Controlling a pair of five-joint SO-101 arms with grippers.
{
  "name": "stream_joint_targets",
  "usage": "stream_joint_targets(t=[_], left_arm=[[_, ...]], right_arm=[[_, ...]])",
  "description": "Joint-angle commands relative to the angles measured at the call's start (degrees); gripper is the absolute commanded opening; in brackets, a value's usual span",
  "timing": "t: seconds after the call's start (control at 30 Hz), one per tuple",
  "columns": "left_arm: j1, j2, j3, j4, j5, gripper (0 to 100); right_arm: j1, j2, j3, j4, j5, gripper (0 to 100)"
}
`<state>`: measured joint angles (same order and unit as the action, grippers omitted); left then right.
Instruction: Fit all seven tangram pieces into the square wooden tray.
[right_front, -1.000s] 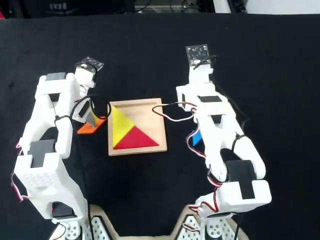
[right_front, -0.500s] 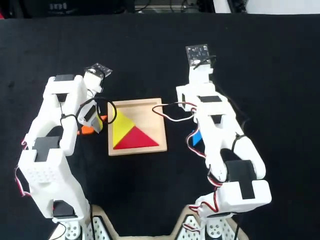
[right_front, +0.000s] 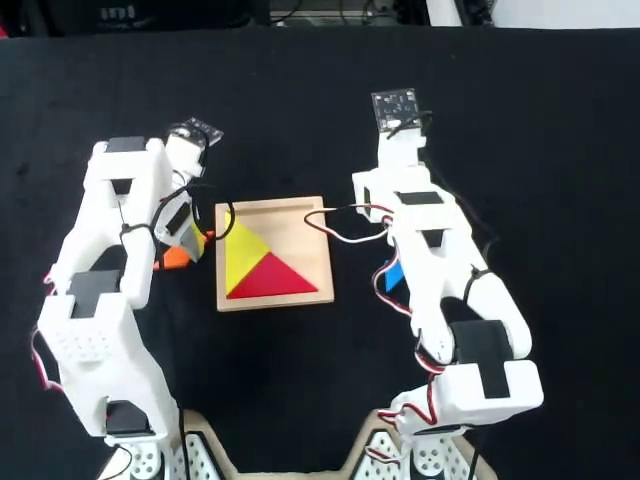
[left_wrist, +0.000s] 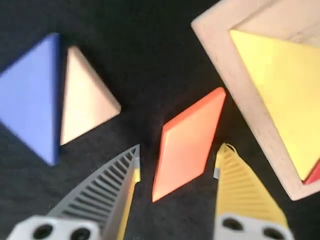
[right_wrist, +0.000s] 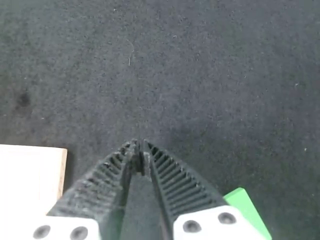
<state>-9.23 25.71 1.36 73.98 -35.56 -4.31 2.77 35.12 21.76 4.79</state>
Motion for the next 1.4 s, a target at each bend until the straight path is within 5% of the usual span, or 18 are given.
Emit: stream_joint_targets(t=[0.0, 0.23, 0.53, 1.37], left_arm=[[-0.84, 1.23, -4.88, -0.44, 0.70, 24], [-1.45, -1.23, -10.77, 6.42, 0.53, 24], [-2.51, 0.44, -8.13, 1.05, 0.44, 24], [1.10, 4.92, -6.81, 4.40, 0.79, 24]], right_arm=[[-0.97, -0.31, -2.42, -0.53, 0.44, 1.1], [-0.97, -0.31, -2.42, -0.53, 0.44, 1.1], [-0.97, -0.31, -2.33, -0.53, 2.37, 1.1], [-0.97, -0.31, -2.33, -0.53, 2.37, 1.1]])
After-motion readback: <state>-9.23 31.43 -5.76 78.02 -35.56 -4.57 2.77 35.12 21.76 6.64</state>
